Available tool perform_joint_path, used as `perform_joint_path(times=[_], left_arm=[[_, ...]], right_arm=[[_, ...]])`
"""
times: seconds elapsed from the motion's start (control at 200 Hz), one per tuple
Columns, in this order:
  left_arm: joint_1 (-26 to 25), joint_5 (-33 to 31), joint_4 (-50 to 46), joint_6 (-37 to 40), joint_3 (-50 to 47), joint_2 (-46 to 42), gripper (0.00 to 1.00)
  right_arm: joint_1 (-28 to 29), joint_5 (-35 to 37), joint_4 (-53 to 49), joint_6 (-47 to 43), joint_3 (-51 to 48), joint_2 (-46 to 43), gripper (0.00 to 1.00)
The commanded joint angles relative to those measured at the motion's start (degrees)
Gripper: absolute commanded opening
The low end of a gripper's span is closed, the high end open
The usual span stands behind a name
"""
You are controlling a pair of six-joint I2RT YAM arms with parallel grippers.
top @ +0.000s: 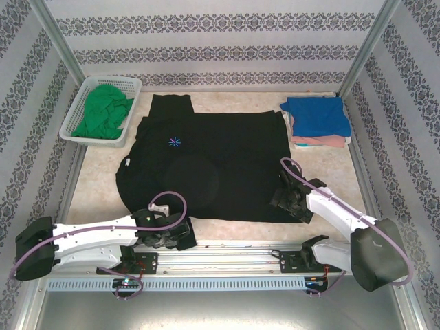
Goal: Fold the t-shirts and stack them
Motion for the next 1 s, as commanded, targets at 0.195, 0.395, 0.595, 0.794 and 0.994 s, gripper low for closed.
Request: perform_joint_path(times=[0.195, 0.395, 0.595, 0.794, 0.994], left_arm=[[1.0, 0.7, 1.0, 0.4, -0.8, 5.9, 0.55], [1.8, 2.4, 7.3, 1.1, -4.7, 5.4, 0.48], [2.3, 0.1, 2.7, 3.2, -1.2, 3.4, 0.08], [4.7, -3.6, -8.3, 9.0, 7.9, -1.7, 0.00], [12.7, -5.5, -12.6, 21.0, 17.7, -1.8, 0.00]], right_arm=[[-0.5, 1.4, 0.5, -1.2, -0.5, 0.6, 0.98], [-0.5, 2.1, 0.8, -1.7, 0.0, 2.1, 0.98], [-0.5, 3.6, -0.1, -2.0, 0.5, 2.2, 0.98], [-0.5, 2.5, -1.7, -1.3, 0.2, 0.8, 0.98], [-0.6, 3.3, -3.4, -0.2, -0.1, -1.8, 0.98]])
